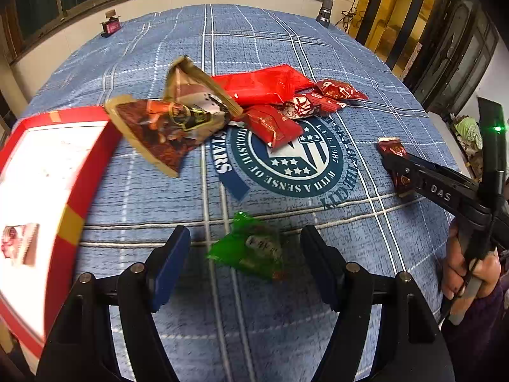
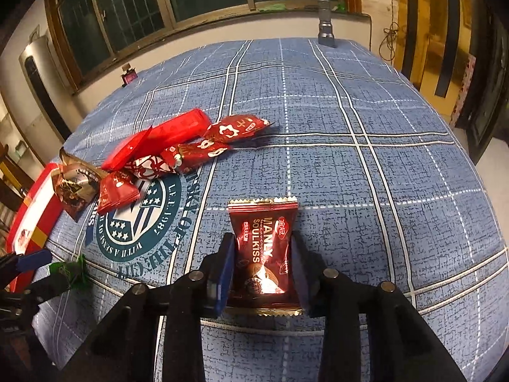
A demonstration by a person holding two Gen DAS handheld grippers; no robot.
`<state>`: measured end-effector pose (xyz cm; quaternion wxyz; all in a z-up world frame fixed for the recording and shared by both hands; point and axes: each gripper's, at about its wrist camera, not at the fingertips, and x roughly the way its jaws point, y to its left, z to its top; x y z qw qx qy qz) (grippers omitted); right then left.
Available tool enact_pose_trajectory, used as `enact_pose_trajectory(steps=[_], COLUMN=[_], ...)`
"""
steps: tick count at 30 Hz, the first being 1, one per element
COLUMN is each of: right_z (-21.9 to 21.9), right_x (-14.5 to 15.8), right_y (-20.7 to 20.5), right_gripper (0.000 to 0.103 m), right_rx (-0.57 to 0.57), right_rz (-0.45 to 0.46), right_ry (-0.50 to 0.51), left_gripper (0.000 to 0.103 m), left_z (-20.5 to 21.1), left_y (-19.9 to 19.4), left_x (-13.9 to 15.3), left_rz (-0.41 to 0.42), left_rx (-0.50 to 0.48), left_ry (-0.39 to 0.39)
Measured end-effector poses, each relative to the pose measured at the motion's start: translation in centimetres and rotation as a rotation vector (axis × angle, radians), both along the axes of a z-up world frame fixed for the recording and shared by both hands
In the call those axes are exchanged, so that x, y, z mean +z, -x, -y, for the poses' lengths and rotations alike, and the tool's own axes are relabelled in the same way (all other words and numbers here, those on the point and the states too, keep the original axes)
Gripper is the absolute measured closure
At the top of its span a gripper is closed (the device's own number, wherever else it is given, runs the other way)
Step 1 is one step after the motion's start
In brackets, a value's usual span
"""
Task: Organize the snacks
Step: 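Grasp the dark red Soulkiss snack with the right tool while the left tool grasps the green packet, then lift and carry both held snacks toward the red-rimmed tray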
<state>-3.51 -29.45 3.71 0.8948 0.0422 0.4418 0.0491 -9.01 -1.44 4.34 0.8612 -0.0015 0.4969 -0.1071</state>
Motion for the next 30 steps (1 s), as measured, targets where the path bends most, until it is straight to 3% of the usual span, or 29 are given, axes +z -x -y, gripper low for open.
enact_pose_trajectory(steps=[4, 6, 8, 14, 23, 26, 30], right_z=[1.0, 1.2, 1.2, 0.9, -0.9, -1.1, -0.9], right_x=[0.0, 0.0, 0.0, -0.1, -0.1, -0.1, -0.1], right_y=[0.1, 0.2, 0.2, 0.2, -0.1, -0.1, 0.1], right_gripper=[0.064, 0.064, 0.064, 0.064, 0.056, 0.066, 0.07], right_rx=[-0.008, -0.01, -0.01, -0.009, 0.0, -0.028, -0.06], right_rz=[0.005, 0.006, 0.006, 0.006, -0.003, -0.003, -0.001], right_ry=[-0.073, -0.084, -0.082, -0.067, 0.046, 0.086, 0.078], left_gripper=[0.032, 0.043, 0.061, 0.061, 0.061, 0.061, 0.061], left_z=[0.0, 0.1, 0.2, -0.6, -2.8, -3.4, -4.3], left_y=[-0.1, 0.2, 0.4, 1.0, 2.2, 3.2, 4.2], left_x=[-1.0, -1.0, -1.0, -0.9, -0.3, 0.0, 0.9], left_rz=[-0.024, 0.003, 0.028, 0.074, 0.073, 0.081, 0.103], left_rx=[-0.008, -0.021, -0.044, -0.07, -0.078, -0.086, -0.092], left_ry=[0.024, 0.008, -0.004, -0.005, 0.034, 0.029, 0.035])
